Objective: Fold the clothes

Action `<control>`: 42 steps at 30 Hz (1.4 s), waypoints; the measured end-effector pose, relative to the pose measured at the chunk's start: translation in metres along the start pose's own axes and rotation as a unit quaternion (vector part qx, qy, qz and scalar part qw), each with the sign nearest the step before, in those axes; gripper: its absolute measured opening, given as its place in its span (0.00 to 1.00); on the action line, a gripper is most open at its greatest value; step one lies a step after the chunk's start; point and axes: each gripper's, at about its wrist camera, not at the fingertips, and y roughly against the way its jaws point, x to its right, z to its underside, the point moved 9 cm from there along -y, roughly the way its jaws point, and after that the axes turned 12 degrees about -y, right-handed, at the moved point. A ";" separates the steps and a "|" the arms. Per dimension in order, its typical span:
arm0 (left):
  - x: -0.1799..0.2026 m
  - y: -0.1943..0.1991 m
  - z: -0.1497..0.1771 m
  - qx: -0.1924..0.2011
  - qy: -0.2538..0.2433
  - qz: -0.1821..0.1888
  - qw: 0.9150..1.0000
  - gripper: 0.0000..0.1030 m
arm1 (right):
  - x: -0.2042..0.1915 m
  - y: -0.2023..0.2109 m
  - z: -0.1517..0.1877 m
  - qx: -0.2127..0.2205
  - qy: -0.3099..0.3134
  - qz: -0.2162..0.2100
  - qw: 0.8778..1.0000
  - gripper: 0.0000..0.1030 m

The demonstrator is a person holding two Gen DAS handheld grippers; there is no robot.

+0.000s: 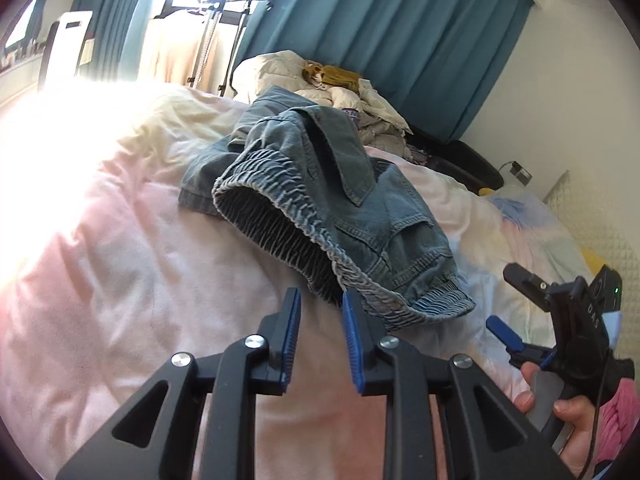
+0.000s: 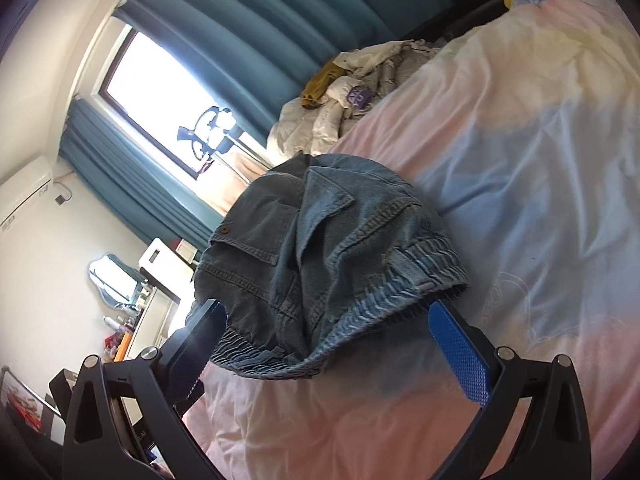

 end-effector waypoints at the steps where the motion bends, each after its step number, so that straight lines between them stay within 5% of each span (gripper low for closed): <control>1: -0.005 -0.003 0.001 -0.003 0.020 0.005 1.000 0.22 | 0.009 -0.001 -0.002 0.001 -0.017 0.003 1.000 1.00; 9: -0.020 -0.012 -0.001 -0.002 0.053 0.006 0.999 0.22 | 0.026 -0.023 -0.020 0.008 -0.044 -0.005 0.999 1.00; 17: -0.033 -0.013 -0.011 0.029 0.103 0.042 0.993 0.28 | 0.060 -0.063 -0.038 0.015 -0.059 0.050 0.997 1.00; 30: -0.052 -0.012 -0.024 0.059 0.119 0.019 0.991 0.36 | -0.011 -0.049 -0.034 0.010 0.013 -0.077 0.997 0.94; 42: -0.044 -0.015 -0.022 0.058 0.103 0.031 0.992 0.40 | 0.036 -0.085 -0.015 -0.039 -0.009 0.024 0.999 0.81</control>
